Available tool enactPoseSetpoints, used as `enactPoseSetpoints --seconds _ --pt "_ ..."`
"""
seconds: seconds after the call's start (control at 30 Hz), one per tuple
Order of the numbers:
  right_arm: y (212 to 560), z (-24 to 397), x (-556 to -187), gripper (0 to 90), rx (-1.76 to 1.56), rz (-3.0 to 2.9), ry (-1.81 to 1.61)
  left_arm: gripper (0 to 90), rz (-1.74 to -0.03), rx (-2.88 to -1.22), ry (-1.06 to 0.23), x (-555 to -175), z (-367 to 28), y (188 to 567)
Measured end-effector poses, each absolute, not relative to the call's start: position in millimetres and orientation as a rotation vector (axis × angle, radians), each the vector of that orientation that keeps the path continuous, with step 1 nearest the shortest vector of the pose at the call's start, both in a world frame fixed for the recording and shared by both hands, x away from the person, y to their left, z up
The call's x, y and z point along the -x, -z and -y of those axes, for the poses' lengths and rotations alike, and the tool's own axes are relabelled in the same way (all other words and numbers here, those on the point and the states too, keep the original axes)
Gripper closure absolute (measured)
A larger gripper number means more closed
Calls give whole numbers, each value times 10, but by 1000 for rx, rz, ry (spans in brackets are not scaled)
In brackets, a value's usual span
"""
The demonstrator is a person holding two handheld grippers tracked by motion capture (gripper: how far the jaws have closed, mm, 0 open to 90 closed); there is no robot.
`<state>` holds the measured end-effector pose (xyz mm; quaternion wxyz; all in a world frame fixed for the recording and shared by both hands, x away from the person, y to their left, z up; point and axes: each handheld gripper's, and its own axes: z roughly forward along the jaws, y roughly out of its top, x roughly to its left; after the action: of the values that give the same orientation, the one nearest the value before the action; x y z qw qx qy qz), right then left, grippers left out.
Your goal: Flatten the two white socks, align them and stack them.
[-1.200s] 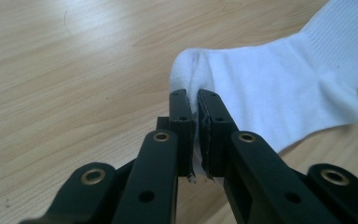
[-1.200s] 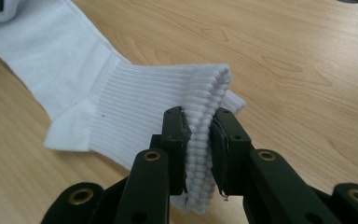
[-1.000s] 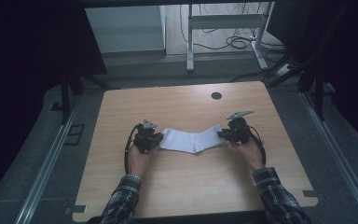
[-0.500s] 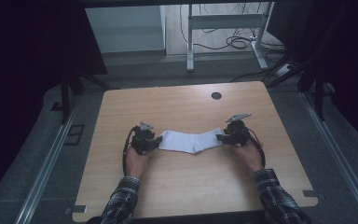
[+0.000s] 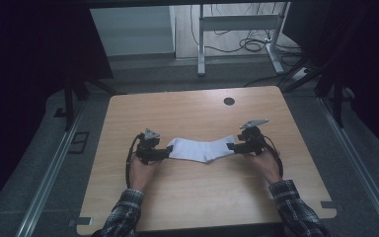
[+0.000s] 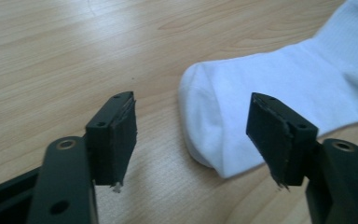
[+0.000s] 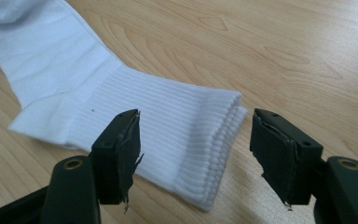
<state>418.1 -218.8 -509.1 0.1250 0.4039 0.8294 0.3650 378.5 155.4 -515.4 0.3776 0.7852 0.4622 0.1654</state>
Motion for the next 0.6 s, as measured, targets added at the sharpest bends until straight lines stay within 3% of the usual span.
enactPoseSetpoints --seconds 0.6 --pt "4844 2212 -3925 215 -1119 -2447 -1084 140 -1118 -2038 -391 -3464 -1591 4964"
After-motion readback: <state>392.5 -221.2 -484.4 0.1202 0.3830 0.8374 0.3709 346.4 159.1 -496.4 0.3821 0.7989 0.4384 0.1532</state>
